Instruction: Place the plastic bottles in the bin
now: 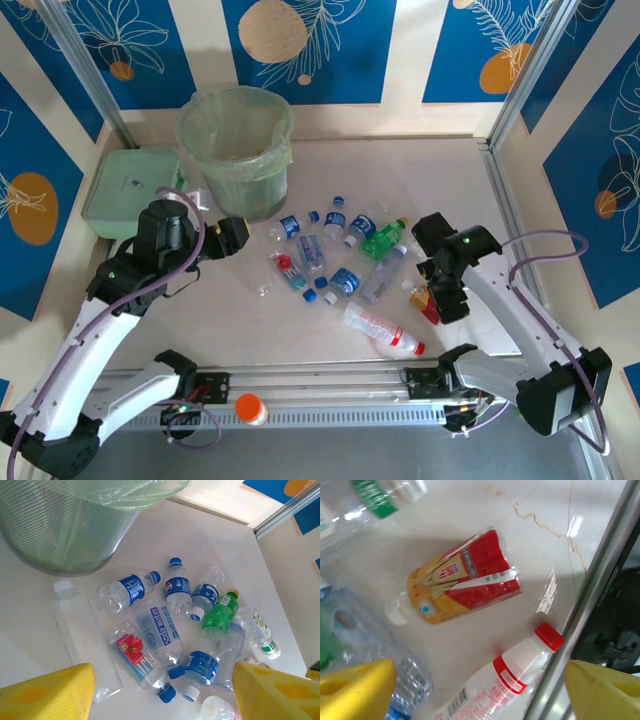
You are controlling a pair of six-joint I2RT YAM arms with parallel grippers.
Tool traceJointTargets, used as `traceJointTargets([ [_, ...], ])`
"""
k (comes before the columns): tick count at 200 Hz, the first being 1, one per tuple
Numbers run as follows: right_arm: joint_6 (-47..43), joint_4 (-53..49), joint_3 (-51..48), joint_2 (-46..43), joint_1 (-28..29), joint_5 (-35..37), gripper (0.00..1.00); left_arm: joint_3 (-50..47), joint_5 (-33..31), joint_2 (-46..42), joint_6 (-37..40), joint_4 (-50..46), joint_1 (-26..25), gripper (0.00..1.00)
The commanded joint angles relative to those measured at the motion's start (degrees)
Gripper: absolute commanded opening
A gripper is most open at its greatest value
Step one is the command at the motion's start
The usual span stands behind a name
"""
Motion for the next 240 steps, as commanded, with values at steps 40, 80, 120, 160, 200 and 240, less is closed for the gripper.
traceJointTargets([
  [40, 15.37, 12.52, -7.04, 2.95, -8.54, -10.47, 0.99, 0.2, -1.3, 3.8, -1.86, -0.15, -5.17, 0.71],
  [80, 24.52, 14.86, -8.06, 8.77, -8.88, -11.49, 1.0, 2.71, -4.47, 6.24, -0.4, -2.06, -8.79, 0.71],
  [120, 29.32, 14.12, -7.75, 13.43, -9.02, -11.33, 0.94, 4.67, -8.88, 6.5, 1.43, -4.08, -11.85, 0.71],
  [160, 31.56, 14.96, -9.38, 17.46, -9.59, -11.09, 0.93, 4.07, -10.96, 4.63, 2.22, -4.67, -13.1, 0.71],
  [200, 27.16, 26.25, -15.17, 19.22, -13.0, -12.58, 0.86, 2.74, -12.92, 1.71, 3.29, -4.67, -13.23, 0.71],
  [240, 22.69, 28.33, -16.0, 18.13, -14.53, -10.84, 0.69, 2.44, -13.55, 1.06, 3.67, -3.98, -13.28, 0.71],
])
